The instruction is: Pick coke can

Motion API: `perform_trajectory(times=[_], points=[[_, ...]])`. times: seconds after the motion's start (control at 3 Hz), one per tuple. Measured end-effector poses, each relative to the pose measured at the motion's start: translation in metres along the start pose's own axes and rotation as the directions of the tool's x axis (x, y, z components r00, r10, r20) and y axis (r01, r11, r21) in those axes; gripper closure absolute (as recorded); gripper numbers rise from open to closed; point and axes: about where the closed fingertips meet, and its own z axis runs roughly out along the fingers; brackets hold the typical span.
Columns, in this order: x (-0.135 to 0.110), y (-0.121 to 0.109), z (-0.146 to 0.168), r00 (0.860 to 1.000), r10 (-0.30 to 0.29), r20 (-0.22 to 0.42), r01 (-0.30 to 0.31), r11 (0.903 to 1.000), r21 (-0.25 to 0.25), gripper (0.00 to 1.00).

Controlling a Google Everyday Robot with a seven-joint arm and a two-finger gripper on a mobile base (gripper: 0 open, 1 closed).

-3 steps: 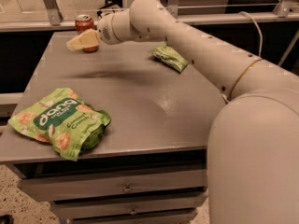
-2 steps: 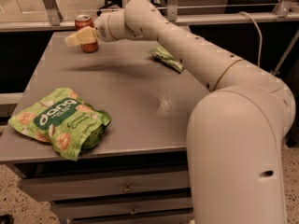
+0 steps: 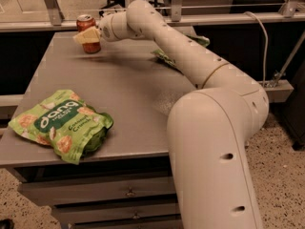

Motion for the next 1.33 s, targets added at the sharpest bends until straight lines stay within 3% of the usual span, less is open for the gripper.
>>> perform_trajectory(times=[0.33,0.67,1.0,1.33], points=[[-0.008,-0.008,0.000,1.000,0.000,0.027,0.000,0.9999,-0.013,0.52],[-0.024,0.003,-0.008,0.996,0.005,0.094,0.001,0.9976,-0.069,0.75],[-0.049,0.029,-0.061,0.978,-0.027,0.206,0.063,0.9832,-0.171,1.00],[-0.050,0.049,-0.111,0.965,-0.086,0.246,0.149,0.9573,-0.248,1.00]])
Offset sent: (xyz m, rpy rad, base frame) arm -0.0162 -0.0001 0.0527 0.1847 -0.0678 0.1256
